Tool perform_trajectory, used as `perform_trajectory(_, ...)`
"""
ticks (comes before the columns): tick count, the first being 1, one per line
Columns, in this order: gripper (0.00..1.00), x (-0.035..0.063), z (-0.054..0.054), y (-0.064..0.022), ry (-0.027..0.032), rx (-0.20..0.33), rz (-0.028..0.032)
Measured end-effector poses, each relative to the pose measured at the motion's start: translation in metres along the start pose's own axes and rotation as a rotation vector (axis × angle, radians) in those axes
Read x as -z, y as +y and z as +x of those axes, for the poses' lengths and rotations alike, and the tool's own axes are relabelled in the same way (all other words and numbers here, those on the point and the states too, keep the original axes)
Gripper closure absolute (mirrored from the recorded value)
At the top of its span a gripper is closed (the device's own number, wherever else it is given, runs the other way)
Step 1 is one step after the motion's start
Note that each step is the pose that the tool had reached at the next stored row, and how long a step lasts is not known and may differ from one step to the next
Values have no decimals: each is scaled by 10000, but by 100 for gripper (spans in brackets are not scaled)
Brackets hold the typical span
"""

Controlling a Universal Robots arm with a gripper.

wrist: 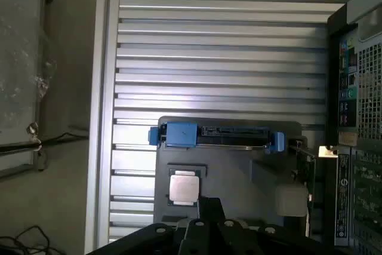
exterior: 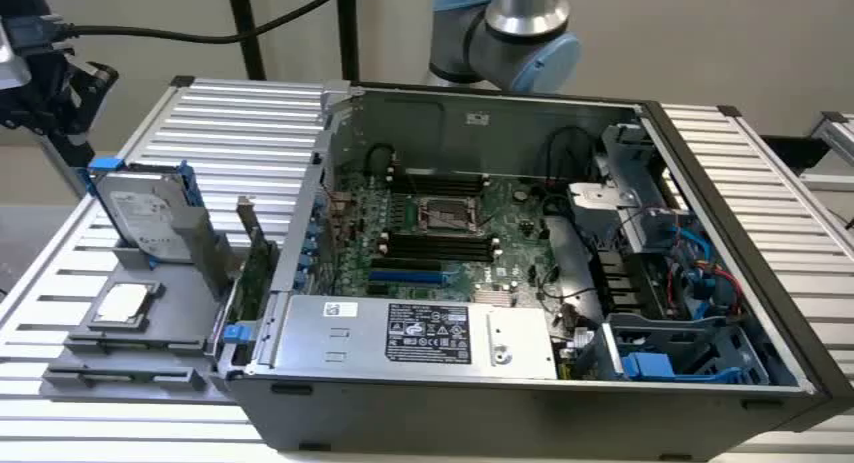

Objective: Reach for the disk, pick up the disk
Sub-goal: 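Pick up the disk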

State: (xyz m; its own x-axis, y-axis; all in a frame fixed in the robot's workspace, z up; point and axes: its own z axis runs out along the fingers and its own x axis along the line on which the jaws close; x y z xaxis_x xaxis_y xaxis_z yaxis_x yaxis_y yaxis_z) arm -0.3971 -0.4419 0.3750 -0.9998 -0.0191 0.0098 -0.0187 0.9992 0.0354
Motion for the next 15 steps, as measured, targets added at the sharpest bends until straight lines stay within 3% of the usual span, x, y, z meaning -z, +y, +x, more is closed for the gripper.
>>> perform_trajectory(15, 89, 0, 0, 0, 0, 0, 0)
